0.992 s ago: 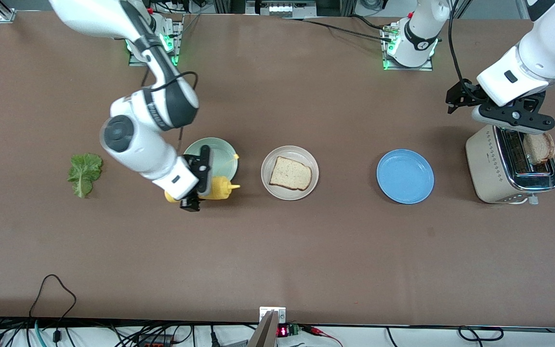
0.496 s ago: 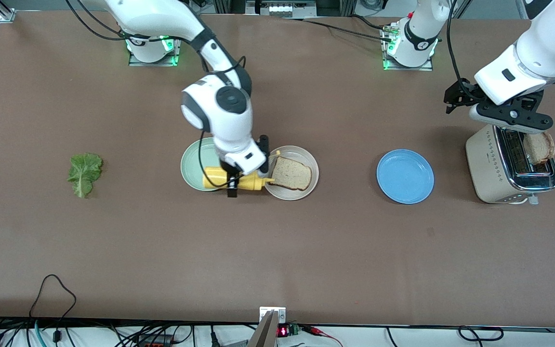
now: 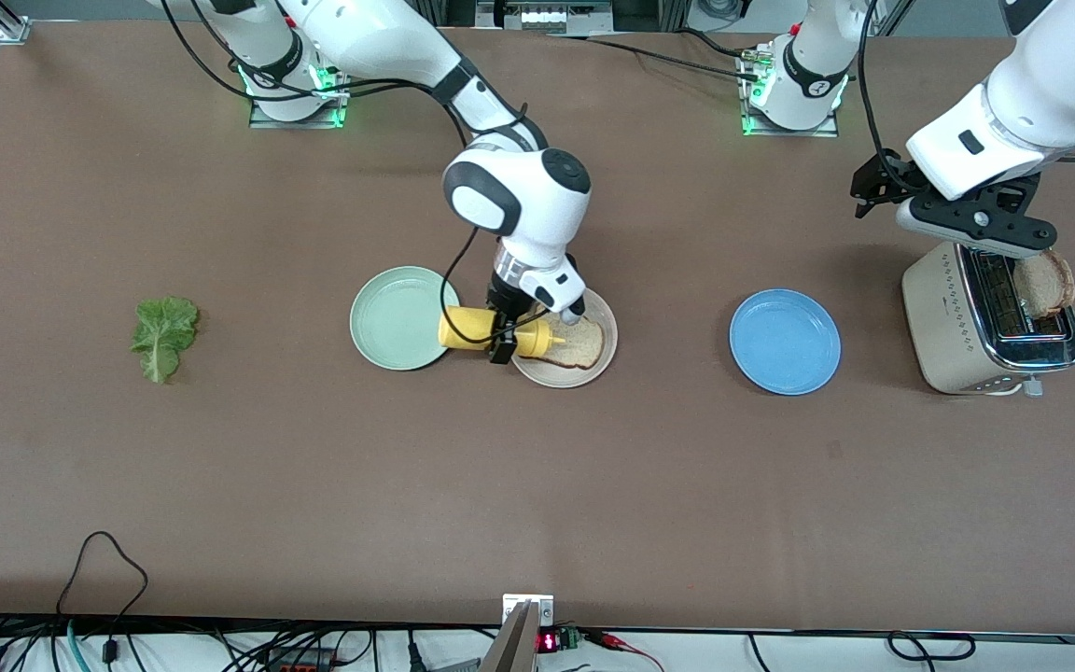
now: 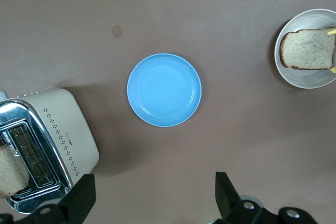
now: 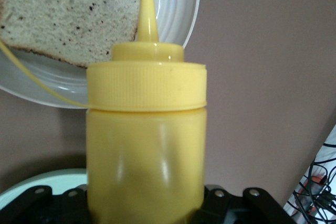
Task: Make sandwich in beige plate with both arms
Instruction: 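Carry the yellow bottle back and set it down with the right gripper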
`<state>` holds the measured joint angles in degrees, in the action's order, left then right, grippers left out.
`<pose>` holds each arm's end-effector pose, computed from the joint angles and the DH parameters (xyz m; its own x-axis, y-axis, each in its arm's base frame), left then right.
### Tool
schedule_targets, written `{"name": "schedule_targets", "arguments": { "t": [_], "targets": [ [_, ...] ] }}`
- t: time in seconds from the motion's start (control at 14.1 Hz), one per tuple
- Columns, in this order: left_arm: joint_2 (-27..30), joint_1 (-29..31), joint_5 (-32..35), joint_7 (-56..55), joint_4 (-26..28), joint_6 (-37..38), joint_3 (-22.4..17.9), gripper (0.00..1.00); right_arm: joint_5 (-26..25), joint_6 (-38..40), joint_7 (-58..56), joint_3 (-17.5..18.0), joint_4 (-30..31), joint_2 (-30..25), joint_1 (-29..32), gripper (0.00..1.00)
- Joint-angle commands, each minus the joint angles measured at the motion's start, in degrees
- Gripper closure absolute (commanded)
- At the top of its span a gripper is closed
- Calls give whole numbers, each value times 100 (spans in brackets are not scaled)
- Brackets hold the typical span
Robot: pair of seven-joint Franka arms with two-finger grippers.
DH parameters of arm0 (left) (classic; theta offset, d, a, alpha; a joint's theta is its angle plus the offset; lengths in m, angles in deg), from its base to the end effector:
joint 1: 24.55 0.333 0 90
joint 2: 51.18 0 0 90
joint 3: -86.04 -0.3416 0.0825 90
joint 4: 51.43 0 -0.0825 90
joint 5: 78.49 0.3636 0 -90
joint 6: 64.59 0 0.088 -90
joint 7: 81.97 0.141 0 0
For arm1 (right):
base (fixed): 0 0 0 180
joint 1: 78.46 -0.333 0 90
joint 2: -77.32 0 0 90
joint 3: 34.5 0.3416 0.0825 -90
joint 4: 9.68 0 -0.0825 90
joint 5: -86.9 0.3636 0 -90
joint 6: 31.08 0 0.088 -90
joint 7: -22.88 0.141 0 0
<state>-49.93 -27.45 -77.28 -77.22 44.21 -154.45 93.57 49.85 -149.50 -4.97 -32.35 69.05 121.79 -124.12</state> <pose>0.5123 -0.0920 0.5832 0.9620 -0.2609 -0.0809 -0.2631 -0.9646 -0.0173 0.5326 0.5053 0.2539 -0.0043 0.9316 -0.3635 0.9242 0.1425 0.3544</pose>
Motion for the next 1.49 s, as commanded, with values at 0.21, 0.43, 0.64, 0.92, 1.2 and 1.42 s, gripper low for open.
{"name": "schedule_targets", "arguments": {
  "t": [0.21,0.43,0.64,0.92,1.2,1.42],
  "targets": [
    [-108,220,28,-44,-98,83,3,0,83,170,8,-153,-279,18,118,77],
    [-116,220,28,-9,-98,100,4,0,732,144,-184,-110,-210,-280,635,77],
    [-116,220,37,-35,-107,92,39,0,1863,126,-1236,-83,-166,-684,1232,77],
    [-116,220,28,-44,-107,100,39,0,3612,126,-2879,-83,45,-1220,2111,77],
    [-108,211,37,-44,-107,100,47,0,5256,205,-4199,-83,545,-1792,2903,77],
    [-116,211,37,-44,-107,100,47,0,6785,485,-5454,-83,1195,-2196,3562,77]
  ]
}}
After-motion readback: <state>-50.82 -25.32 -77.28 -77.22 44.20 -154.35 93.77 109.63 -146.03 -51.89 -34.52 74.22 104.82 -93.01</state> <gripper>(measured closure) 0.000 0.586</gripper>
